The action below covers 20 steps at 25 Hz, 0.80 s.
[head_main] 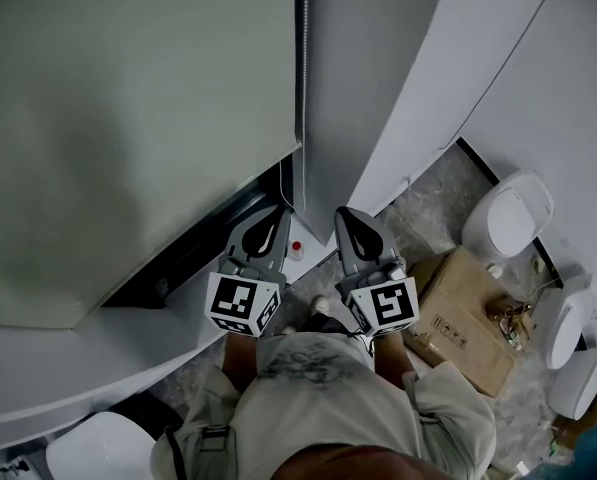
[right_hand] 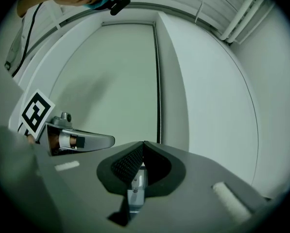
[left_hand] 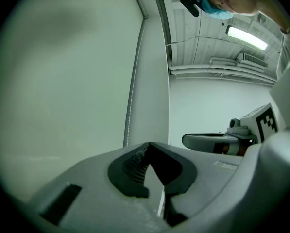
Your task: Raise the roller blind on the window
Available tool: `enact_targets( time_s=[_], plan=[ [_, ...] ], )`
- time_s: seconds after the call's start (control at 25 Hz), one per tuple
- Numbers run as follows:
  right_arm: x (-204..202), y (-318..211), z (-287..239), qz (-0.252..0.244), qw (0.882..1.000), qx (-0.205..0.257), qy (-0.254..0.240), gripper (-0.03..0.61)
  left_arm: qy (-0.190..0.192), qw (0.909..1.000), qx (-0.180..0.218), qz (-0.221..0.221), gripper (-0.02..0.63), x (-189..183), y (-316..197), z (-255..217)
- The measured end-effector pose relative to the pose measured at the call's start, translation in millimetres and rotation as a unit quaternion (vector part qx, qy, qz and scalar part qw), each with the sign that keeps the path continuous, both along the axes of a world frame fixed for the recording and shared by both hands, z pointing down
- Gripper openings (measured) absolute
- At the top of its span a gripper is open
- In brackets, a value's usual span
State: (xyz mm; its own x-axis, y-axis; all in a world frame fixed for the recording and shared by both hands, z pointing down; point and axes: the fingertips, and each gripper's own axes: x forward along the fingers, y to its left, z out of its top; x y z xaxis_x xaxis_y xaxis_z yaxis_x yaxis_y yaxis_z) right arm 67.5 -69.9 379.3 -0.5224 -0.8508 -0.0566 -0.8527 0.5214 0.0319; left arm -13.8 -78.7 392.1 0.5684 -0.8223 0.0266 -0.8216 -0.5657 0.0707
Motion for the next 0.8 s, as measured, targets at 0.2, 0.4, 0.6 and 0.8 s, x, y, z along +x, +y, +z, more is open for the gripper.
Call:
enact_targets(
  time_s=[0.2, 0.4, 0.6, 0.8],
  plan=[
    [9.0, -16.5, -0.5, -0.015, 1.0, -0.013, 0.009, 0.011, -0.005, 0.9996, 0.0, -0.027, 0.006, 5.7, -15.4, -6.8],
    [12.6, -27.3, -4.0, -0.036, 0.999, 0.001, 0.011, 0.011, -0.006, 0.9987, 0.006, -0.051, 0.006, 14.5, -28.0, -10.2],
    [14.2, -33.4, -11.9, -0.045, 0.999, 0.013, 0.006, 0.011, -0.008, 0.9982, 0.01, -0.058, 0.008, 20.3, -37.9, -15.5],
    [18.5, -43.6, -13.4, -0.036, 0.999, 0.011, 0.0, 0.011, -0.007, 0.9984, 0.015, -0.053, 0.008, 24.0, -51.1, -18.4]
  ],
)
